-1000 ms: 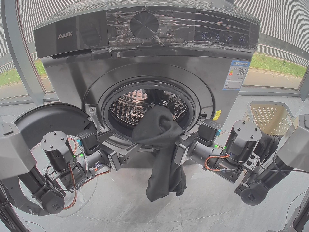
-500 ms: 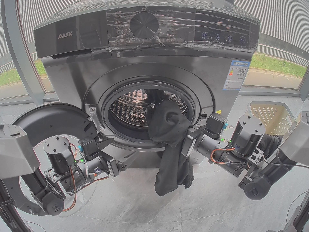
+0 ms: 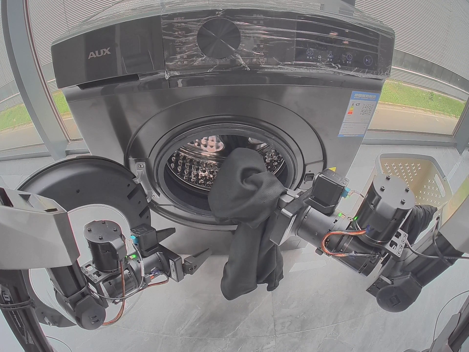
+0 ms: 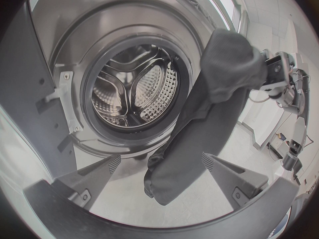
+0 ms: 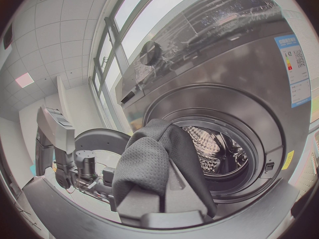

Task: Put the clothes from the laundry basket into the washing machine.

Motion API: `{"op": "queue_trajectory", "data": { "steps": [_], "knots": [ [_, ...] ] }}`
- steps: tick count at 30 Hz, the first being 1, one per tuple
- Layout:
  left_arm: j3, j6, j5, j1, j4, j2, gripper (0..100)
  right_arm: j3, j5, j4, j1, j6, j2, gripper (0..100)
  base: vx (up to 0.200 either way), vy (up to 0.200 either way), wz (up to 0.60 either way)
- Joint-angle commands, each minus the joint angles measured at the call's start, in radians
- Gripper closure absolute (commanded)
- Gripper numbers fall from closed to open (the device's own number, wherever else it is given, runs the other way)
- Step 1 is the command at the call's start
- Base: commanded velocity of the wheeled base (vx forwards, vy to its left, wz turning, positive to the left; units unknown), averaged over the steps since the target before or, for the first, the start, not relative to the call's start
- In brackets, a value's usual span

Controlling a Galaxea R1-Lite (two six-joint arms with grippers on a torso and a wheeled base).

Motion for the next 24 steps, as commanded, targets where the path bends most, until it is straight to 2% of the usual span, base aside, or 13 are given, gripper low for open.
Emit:
{"op": "queue_trajectory", "data": {
  "steps": [1, 7, 13, 16, 18, 20, 24],
  "knots": [
    [-0.011, 0.000, 0.001, 0.010, -0.001, 0.061, 0, 0.017, 0.002, -0.001, 0.027, 0.000, -0.043, 100, 0.000, 0.000, 0.00],
    [-0.053, -0.002, 0.004, 0.011, -0.001, 0.124, 0, 0.034, 0.022, -0.005, 0.051, 0.008, -0.060, 100, 0.000, 0.000, 0.00],
    [-0.108, -0.002, 0.010, 0.003, -0.001, 0.182, 0, 0.039, 0.022, -0.018, 0.083, 0.027, -0.062, 100, 0.000, 0.000, 0.00],
    [-0.133, -0.002, 0.028, 0.002, -0.001, 0.204, 0, 0.045, 0.025, -0.020, 0.088, 0.029, -0.062, 100, 0.000, 0.000, 0.00],
    [-0.180, -0.002, 0.062, 0.003, -0.001, 0.228, 0, 0.051, 0.033, -0.020, 0.091, 0.031, -0.062, 100, 0.000, 0.000, 0.00],
    [-0.197, -0.002, 0.060, 0.000, -0.001, 0.234, 0, 0.057, 0.034, -0.024, 0.091, 0.031, -0.060, 100, 0.000, 0.000, 0.00],
    [-0.183, -0.005, 0.054, -0.040, -0.001, 0.234, 0, 0.053, 0.034, -0.023, 0.086, 0.031, -0.060, 100, 0.000, 0.000, 0.00]
  ]
}}
